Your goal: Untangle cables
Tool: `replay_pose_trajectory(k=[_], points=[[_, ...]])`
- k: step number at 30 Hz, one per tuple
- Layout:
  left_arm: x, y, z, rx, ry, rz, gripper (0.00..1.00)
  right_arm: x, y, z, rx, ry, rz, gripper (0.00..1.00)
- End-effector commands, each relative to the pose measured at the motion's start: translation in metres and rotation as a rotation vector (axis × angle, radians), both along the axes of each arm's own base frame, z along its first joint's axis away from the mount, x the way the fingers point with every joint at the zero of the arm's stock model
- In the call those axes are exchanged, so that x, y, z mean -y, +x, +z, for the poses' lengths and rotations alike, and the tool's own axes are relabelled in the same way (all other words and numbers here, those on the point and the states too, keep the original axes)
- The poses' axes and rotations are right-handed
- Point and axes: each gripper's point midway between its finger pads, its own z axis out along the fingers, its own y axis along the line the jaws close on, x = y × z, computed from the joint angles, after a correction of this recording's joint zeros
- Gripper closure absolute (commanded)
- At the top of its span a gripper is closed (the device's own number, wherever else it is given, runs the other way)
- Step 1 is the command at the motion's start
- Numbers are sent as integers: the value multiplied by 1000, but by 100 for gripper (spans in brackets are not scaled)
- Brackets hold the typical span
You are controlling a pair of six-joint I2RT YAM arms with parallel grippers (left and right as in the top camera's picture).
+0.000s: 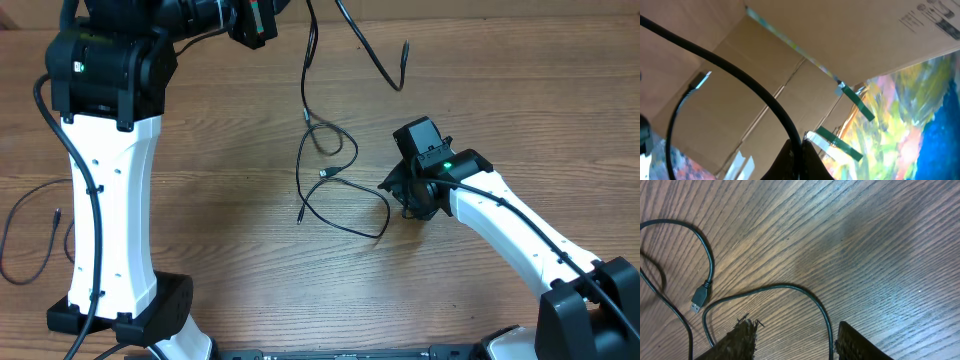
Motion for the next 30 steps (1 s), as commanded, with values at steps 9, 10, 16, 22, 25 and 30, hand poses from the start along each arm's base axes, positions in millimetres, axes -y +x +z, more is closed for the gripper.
replay_pose_trajectory(k=[9, 10, 16, 22, 25, 30], points=[[24, -31, 69, 227, -137, -159, 96, 2, 3, 3, 16, -12, -1, 50], [26, -32, 69, 228, -137, -164, 96, 2, 3, 3, 15, -12, -1, 50], [33, -33, 46, 336, 6, -184, 96, 3, 0, 2, 2, -17, -1, 51], [3, -17, -31, 172, 276, -60, 96, -25, 2, 7, 37, 77, 237, 43], [-1, -18, -34, 139, 264, -60, 96, -59, 9, 23, 137, 211, 457, 29], [0, -15, -27, 171, 253, -57, 95, -113, 12, 65, 267, 519, 624, 0]])
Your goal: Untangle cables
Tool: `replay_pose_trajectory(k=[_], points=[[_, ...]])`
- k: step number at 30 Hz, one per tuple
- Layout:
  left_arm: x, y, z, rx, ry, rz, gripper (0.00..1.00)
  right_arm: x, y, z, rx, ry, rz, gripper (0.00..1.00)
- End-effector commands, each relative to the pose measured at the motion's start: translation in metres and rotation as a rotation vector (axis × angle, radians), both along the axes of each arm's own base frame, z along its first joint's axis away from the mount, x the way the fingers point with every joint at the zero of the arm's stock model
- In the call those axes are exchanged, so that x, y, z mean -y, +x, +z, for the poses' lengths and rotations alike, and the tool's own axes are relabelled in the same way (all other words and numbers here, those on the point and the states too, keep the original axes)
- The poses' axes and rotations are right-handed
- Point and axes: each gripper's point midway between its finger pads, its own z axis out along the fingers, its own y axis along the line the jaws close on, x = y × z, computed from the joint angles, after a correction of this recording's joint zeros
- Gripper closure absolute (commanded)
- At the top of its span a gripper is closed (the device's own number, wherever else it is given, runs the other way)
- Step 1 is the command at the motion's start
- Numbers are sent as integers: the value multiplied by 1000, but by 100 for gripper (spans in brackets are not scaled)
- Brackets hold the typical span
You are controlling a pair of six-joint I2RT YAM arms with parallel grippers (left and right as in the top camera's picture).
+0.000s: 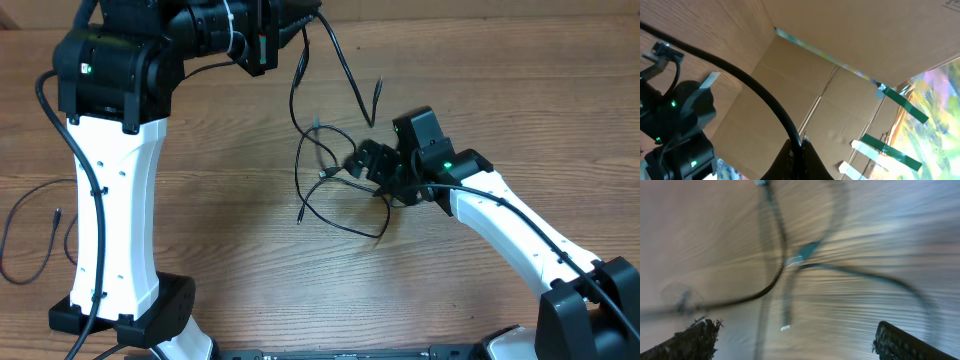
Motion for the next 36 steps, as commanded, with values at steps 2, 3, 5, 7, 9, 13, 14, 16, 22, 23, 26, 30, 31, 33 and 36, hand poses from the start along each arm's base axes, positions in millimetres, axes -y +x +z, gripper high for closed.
replay_pose_trajectory(k=[2, 3, 5, 7, 9, 13, 14, 16, 22, 23, 26, 30, 31, 33, 36], points=[[-3, -3, 9, 83, 33, -2, 96, -45, -14, 38, 52, 255, 239, 0], [-4, -2, 9, 90, 41, 1, 96, -46, -14, 40, 60, 265, 245, 0], [-4, -1, 8, 105, 54, 2, 96, -47, -5, 45, 108, 263, 235, 0], [-5, -1, 7, 104, 58, 0, 95, -43, 7, 45, 52, 279, 92, 0], [-5, -2, 7, 102, 58, 0, 95, -39, 10, 41, -85, 320, -91, 0], [-5, -2, 6, 96, 59, -1, 96, -36, 11, 38, -359, 438, -431, 0], [-5, -2, 5, 93, 60, -1, 96, -35, 12, 37, -396, 454, -484, 0], [-5, -3, 4, 98, 66, -5, 96, -34, 14, 36, -508, 506, -634, 0], [-4, -3, 4, 118, 79, -17, 95, -52, 28, 48, -542, 623, -680, 0], [-4, -4, 4, 117, 81, -17, 95, -65, 25, 45, -561, 633, -668, 0], [-4, -4, 4, 117, 81, -18, 95, -83, 19, 37, -597, 634, -658, 6], [-3, -6, 3, 109, 78, -26, 95, -96, 21, 23, -590, 628, -640, 32], [-4, -6, 1, 102, 80, -26, 96, -96, 22, 16, -590, 616, -647, 46], [-4, -7, 0, 105, 86, -29, 95, -93, 27, 7, -520, 572, -615, 78], [-5, -6, 0, 158, 123, -46, 95, -86, 33, 7, -340, 496, -453, 96]])
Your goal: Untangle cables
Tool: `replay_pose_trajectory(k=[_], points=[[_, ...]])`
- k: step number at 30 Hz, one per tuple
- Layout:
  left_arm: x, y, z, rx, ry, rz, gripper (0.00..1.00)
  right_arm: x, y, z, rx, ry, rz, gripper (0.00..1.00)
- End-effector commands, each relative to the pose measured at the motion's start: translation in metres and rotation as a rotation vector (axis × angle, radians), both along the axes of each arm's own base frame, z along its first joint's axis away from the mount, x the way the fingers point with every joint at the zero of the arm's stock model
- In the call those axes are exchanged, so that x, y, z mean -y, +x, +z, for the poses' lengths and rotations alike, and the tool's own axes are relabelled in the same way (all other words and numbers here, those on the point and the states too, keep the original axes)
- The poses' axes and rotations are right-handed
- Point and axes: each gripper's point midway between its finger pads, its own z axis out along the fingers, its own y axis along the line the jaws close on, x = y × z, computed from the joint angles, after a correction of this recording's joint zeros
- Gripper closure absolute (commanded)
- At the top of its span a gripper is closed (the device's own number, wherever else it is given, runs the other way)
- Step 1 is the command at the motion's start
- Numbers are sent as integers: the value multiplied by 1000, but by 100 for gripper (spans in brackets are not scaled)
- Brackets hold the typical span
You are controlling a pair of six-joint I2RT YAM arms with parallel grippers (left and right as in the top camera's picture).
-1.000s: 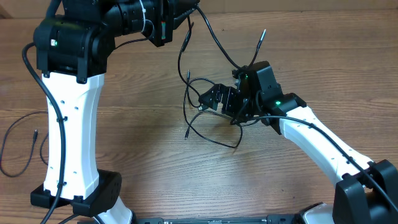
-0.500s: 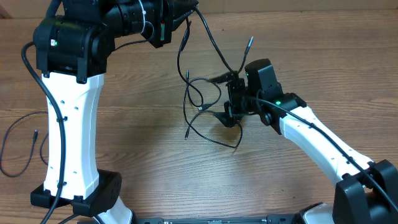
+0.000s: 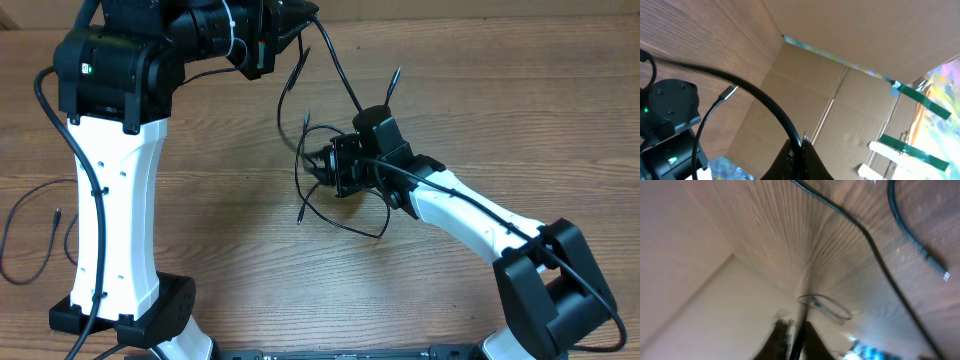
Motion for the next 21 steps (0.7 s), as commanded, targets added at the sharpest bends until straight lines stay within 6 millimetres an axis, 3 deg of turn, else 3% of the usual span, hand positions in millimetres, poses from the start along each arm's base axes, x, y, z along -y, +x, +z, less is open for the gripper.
replay_pose_trajectory(k=[1, 6, 9, 12, 15, 21], points=[[-3, -4, 8, 118, 60, -29, 95, 10, 14, 5, 264, -117, 146, 96], [-20, 12, -2, 308, 284, -5, 95, 35, 4, 11, 395, -279, 279, 96], [-42, 18, -25, 287, 447, 54, 95, 60, -10, 9, 403, -423, 325, 96], [-62, 17, -45, 295, 632, 53, 96, 66, -16, 24, 505, -479, 404, 96], [-74, 11, -59, 397, 844, -79, 95, 67, -18, 46, 634, -502, 464, 96], [-77, 1, -85, 492, 1025, -334, 95, 65, -23, 73, 764, -502, 513, 96]])
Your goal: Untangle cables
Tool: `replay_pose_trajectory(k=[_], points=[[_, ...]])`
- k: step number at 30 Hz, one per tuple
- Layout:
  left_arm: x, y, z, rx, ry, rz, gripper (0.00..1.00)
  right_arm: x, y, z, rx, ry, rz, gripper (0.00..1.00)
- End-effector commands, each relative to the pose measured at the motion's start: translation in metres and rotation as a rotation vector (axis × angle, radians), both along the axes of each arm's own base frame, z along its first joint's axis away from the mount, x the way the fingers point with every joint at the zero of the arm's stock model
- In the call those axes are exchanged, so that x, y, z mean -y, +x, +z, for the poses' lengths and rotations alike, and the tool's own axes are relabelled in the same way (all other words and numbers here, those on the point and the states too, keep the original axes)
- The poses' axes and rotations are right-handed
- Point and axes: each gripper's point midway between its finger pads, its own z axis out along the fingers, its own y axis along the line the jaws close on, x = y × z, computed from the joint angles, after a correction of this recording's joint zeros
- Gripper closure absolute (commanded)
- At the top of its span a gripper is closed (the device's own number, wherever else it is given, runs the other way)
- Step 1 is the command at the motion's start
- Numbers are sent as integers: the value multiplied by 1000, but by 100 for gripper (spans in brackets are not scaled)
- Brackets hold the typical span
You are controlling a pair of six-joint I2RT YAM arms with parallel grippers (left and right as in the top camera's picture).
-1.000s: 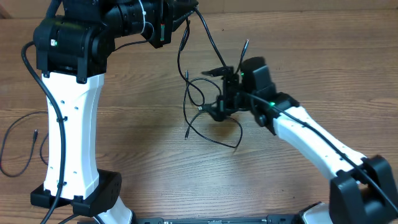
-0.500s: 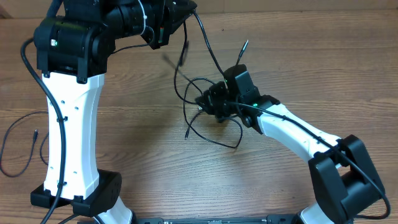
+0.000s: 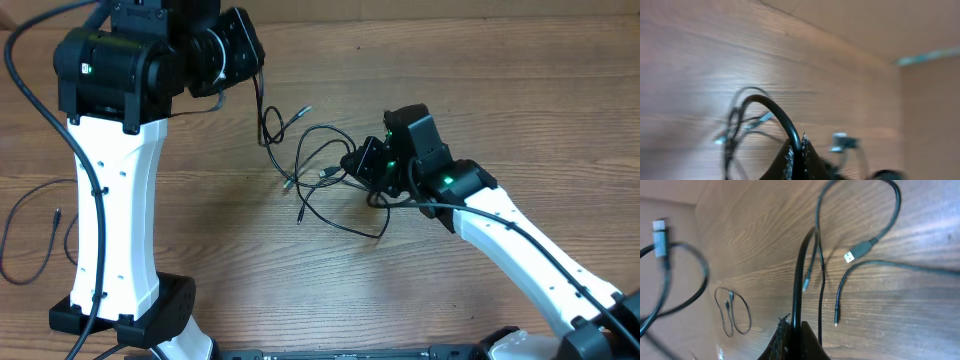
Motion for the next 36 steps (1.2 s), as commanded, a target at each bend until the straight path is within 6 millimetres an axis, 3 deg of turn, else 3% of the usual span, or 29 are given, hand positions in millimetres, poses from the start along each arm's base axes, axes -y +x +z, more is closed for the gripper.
replay_pose_trajectory(k=[1, 3, 7, 14, 19, 22, 27, 30, 36], points=[[-8, -2, -15, 60, 214, -186, 95, -5, -3, 29, 128, 17, 104, 96], [-6, -2, -26, 34, 237, -223, 95, -16, -8, 42, 166, 66, 175, 96], [15, 3, -67, -52, 259, -360, 96, -29, -14, 58, 194, 150, 244, 96], [75, -14, -129, -87, 240, -836, 96, -30, -12, 61, 206, 159, 247, 96], [87, -20, -157, -131, 263, -958, 96, -19, -4, 60, 199, 159, 208, 96], [90, -22, -161, -138, 249, -989, 96, 0, 11, 58, 139, 182, 82, 96], [106, -45, -148, -50, 130, -1178, 95, 38, 36, 58, 40, 256, -127, 96], [111, -49, -144, -32, 94, -1203, 96, 42, 38, 60, 3, 299, -146, 96], [119, -53, -138, 17, 46, -1248, 96, 32, 27, 66, -96, 396, -130, 96]])
